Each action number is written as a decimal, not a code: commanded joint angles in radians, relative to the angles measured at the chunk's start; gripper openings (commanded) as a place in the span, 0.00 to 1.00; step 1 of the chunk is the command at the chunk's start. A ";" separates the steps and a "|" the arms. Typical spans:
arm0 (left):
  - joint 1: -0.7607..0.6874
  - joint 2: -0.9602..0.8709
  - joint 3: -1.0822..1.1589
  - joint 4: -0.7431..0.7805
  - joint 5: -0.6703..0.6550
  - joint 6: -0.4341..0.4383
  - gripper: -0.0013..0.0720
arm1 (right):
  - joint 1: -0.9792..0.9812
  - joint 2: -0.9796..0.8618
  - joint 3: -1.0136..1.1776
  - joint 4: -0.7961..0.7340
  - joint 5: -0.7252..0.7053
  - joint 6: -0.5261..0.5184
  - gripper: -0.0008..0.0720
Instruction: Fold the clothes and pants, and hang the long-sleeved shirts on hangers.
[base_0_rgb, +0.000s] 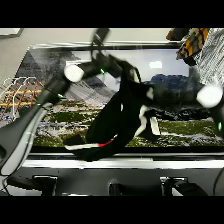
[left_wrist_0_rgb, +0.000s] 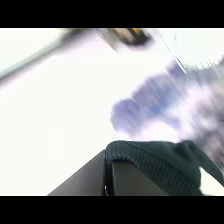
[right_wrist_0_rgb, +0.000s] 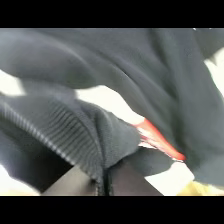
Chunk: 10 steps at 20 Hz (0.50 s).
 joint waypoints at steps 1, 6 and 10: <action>0.089 0.098 0.096 0.209 -0.069 -0.192 0.06 | 0.042 -0.279 0.548 0.040 0.097 -0.177 0.08; 0.161 0.315 0.111 0.474 -0.207 -0.451 0.06 | 0.155 -0.344 0.871 -0.013 0.087 -0.174 0.08; 0.161 0.460 0.111 0.548 -0.425 -0.653 0.06 | 0.175 -0.260 0.870 -0.050 0.099 -0.185 0.08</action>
